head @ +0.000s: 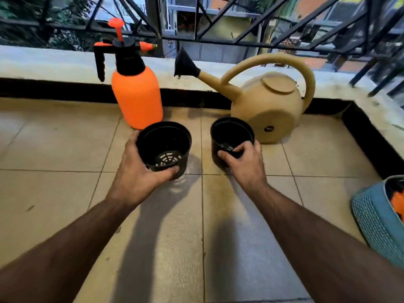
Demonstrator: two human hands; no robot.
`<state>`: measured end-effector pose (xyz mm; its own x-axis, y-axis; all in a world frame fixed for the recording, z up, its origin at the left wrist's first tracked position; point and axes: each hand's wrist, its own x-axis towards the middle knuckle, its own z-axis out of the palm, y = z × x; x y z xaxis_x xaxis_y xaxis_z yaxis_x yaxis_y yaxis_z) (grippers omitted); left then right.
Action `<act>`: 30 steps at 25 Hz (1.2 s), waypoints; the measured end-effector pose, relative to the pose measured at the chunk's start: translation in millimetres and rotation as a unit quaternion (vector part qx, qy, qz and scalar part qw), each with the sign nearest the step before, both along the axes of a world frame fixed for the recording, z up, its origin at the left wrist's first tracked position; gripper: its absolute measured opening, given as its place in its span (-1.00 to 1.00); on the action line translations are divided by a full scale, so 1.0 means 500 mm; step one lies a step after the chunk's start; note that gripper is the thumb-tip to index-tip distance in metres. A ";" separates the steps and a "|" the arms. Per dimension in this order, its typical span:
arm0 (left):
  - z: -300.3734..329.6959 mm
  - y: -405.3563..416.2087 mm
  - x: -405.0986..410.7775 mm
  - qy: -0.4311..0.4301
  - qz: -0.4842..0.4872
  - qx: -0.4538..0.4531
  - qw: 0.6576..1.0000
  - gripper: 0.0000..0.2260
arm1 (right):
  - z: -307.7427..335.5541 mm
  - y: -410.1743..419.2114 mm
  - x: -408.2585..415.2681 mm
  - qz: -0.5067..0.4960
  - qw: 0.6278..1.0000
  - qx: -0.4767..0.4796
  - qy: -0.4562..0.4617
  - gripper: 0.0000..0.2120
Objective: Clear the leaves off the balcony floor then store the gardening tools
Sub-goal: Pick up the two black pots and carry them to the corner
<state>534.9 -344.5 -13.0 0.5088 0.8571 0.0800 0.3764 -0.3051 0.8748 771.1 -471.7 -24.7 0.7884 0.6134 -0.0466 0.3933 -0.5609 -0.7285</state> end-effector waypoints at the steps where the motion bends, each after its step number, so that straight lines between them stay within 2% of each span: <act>1: -0.004 0.002 -0.001 0.002 0.003 -0.006 1.000 0.05 | -0.004 0.010 0.000 -0.012 1.000 -0.001 0.008 -0.60; 4: -0.007 0.005 -0.003 0.010 0.014 -0.022 1.000 0.09 | -0.014 0.023 -0.004 -0.051 0.998 -0.015 0.029 -0.61; 11: -0.024 0.027 0.011 0.016 0.012 -0.040 0.999 0.18 | -0.015 0.037 -0.009 -0.061 0.995 -0.077 0.016 -0.53; 12: -0.023 0.027 0.015 0.014 0.015 -0.044 0.999 0.18 | -0.012 0.035 -0.011 -0.056 0.994 -0.089 0.012 -0.43; 15: -0.020 0.027 0.025 0.010 0.029 -0.047 0.998 0.19 | 0.009 0.025 -0.016 -0.039 0.986 -0.160 -0.037 0.14; 16: -0.022 0.029 0.029 0.013 0.033 -0.045 0.998 0.19 | 0.020 0.020 -0.018 -0.028 0.982 -0.173 -0.071 0.24; 18: -0.026 0.036 0.042 0.023 0.035 -0.045 0.998 0.19 | 0.039 0.011 -0.019 0.005 0.978 -0.156 -0.137 0.29; 21: -0.028 0.051 0.075 0.031 0.032 -0.044 0.998 0.21 | 0.053 0.007 -0.025 0.055 0.974 -0.086 -0.203 0.20; 23: -0.029 0.060 0.093 0.027 0.032 -0.041 0.998 0.20 | 0.052 0.015 -0.036 0.081 0.966 -0.085 -0.230 0.09; 27: -0.034 0.077 0.115 0.030 0.019 -0.043 0.998 0.20 | 0.038 0.036 -0.037 0.080 0.972 -0.133 -0.176 -0.21; 30: -0.045 0.080 0.121 0.034 0.022 -0.065 0.997 0.19 | 0.026 0.039 -0.024 0.076 0.977 -0.149 -0.133 -0.28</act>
